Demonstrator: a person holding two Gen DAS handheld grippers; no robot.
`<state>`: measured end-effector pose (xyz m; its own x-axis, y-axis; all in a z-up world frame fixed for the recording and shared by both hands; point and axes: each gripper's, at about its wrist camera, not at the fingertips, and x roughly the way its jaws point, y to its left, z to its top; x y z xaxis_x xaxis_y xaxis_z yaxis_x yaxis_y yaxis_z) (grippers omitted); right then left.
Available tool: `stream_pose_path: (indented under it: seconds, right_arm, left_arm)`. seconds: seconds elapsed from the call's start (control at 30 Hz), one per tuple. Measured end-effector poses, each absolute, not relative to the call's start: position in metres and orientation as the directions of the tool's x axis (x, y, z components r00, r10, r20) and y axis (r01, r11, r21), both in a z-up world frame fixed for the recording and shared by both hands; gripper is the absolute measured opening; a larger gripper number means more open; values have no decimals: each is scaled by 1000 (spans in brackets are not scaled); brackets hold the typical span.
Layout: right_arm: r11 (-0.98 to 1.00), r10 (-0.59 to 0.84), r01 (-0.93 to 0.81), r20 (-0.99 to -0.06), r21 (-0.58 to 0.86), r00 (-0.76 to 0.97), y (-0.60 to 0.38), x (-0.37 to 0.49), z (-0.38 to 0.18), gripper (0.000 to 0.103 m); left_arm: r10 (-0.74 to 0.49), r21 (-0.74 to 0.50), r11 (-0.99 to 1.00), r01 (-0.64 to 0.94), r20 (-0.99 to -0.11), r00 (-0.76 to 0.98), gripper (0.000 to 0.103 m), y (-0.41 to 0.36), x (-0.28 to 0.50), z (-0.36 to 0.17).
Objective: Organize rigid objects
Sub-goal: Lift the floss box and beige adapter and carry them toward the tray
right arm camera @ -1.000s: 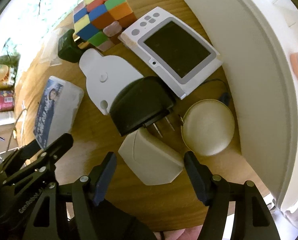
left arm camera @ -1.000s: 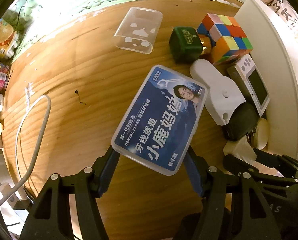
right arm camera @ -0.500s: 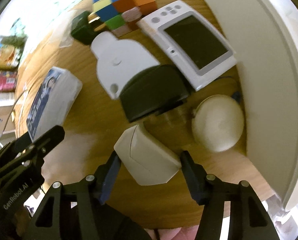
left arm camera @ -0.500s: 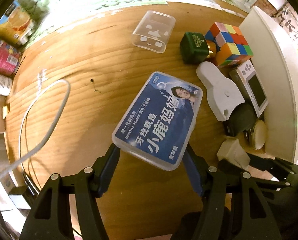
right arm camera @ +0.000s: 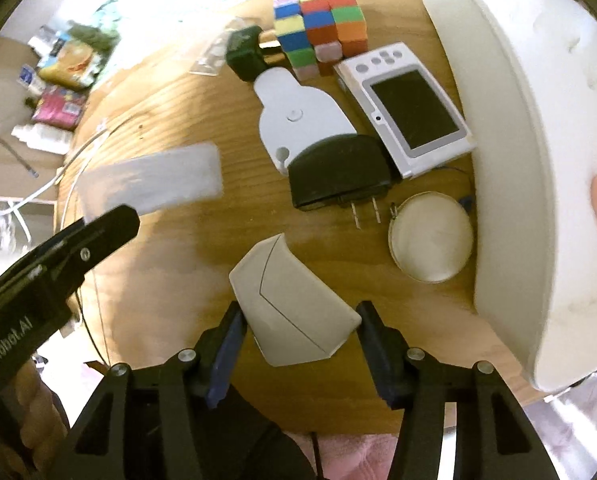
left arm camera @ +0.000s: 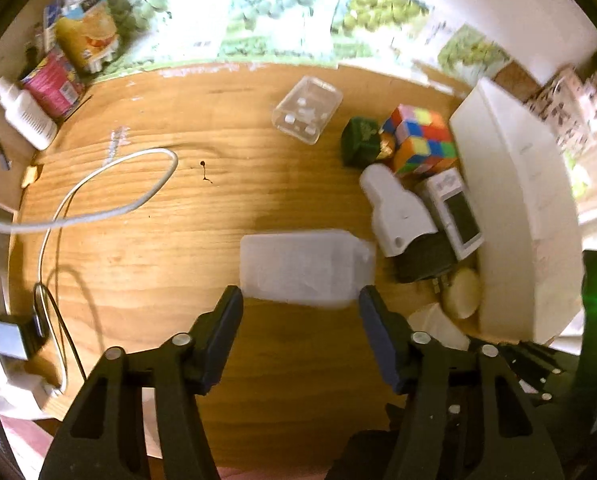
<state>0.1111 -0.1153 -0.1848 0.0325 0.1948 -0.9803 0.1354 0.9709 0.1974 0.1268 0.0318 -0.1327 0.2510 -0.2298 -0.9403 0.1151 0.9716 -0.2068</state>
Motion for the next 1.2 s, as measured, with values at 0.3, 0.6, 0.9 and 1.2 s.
stream_pose_path:
  seconds: [0.3, 0.6, 0.9, 1.2]
  right_arm:
    - [974, 224, 6, -970, 226, 96, -129, 92, -156, 57]
    - [970, 241, -73, -960, 233, 143, -142, 76, -128, 56]
    - [975, 218, -86, -953, 204, 211, -159, 72, -105, 57]
    - [983, 183, -54, -942, 174, 281, -187, 70, -86, 57]
  left_arm:
    - [-291, -303, 953, 24, -888, 355, 16, 26, 108, -111]
    - [-268, -332, 930, -155, -906, 328, 24, 42, 102, -125]
    - [-261, -352, 890, -289, -914, 310, 65, 54, 129, -133]
    - [-240, -291, 870, -399, -955, 174, 67, 56, 161, -166]
